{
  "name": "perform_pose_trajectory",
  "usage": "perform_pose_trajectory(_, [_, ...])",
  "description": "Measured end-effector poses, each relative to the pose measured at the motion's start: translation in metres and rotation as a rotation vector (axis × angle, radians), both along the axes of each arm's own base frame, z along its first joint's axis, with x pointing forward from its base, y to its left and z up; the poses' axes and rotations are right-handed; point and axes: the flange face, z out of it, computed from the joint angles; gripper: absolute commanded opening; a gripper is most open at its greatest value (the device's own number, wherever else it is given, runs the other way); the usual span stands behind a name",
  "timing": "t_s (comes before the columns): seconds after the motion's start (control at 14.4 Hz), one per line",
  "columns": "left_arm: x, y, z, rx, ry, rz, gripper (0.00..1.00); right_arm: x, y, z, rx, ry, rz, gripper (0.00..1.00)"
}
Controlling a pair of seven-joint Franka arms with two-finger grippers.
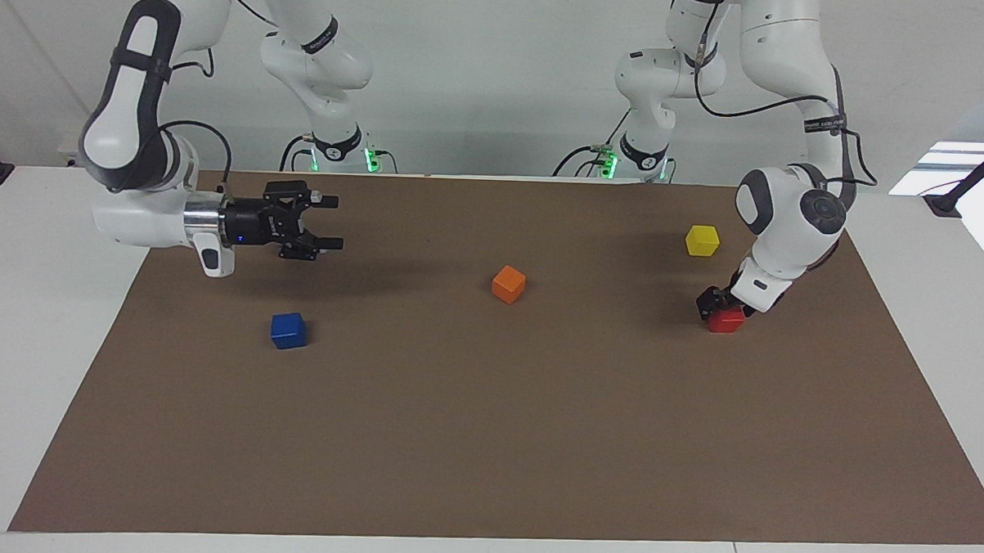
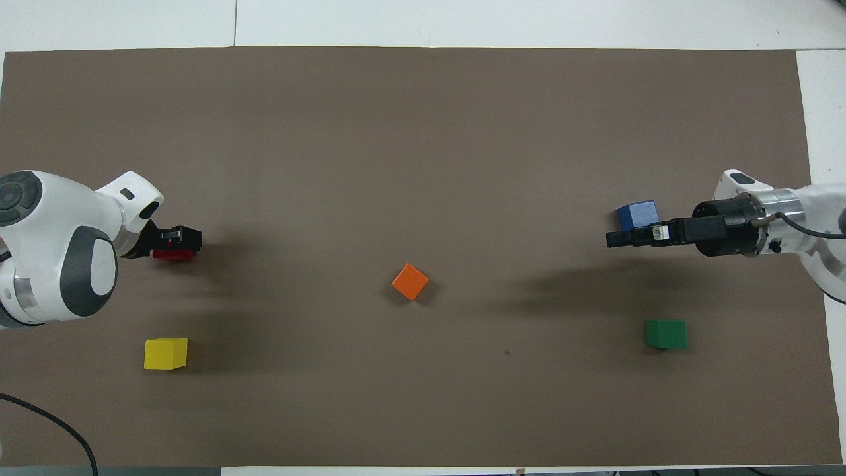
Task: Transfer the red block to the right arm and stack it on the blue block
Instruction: 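Lift the red cube with the left gripper while the right gripper approaches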
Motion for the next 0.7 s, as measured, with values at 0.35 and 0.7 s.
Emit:
perform_pose_trajectory(0.35, [0.000, -0.001, -0.002, 0.000, 0.001, 0.001, 0.00, 0.001, 0.017, -0.049, 0.151, 0.165, 0.026, 1.00])
perform_pose_trajectory(0.7, [0.005, -0.001, 0.006, -0.010, 0.007, 0.019, 0.00, 0.017, 0.053, -0.028, 0.258, 0.221, 0.021, 1.00])
